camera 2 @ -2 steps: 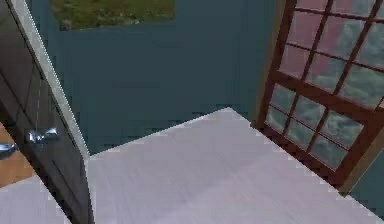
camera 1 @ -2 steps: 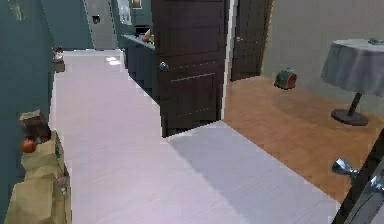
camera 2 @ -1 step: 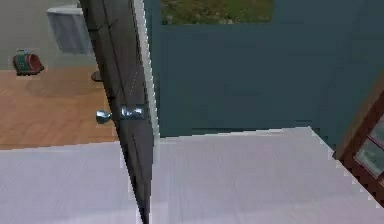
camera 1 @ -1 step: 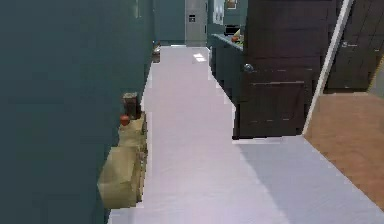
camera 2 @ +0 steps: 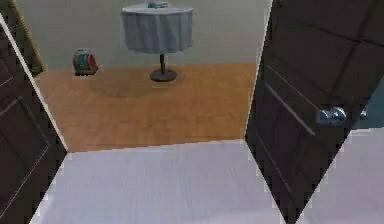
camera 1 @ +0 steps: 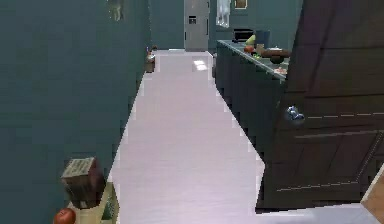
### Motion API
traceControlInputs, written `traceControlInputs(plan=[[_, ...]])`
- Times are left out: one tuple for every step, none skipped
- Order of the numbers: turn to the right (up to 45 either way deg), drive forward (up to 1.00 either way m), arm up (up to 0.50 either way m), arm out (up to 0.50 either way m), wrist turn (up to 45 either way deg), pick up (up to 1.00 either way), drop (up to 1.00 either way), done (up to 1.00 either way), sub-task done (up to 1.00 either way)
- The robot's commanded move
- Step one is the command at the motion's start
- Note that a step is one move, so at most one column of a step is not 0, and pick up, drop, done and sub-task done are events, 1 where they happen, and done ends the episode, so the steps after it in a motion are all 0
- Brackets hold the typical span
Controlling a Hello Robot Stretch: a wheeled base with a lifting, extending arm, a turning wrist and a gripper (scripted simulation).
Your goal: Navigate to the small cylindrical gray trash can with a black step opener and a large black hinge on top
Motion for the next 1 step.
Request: traceControlInputs(plan=[[0.0, 1.0, 0.0, 0.0, 0.0, 0.0, 0.0, 0.0, 0.0]])
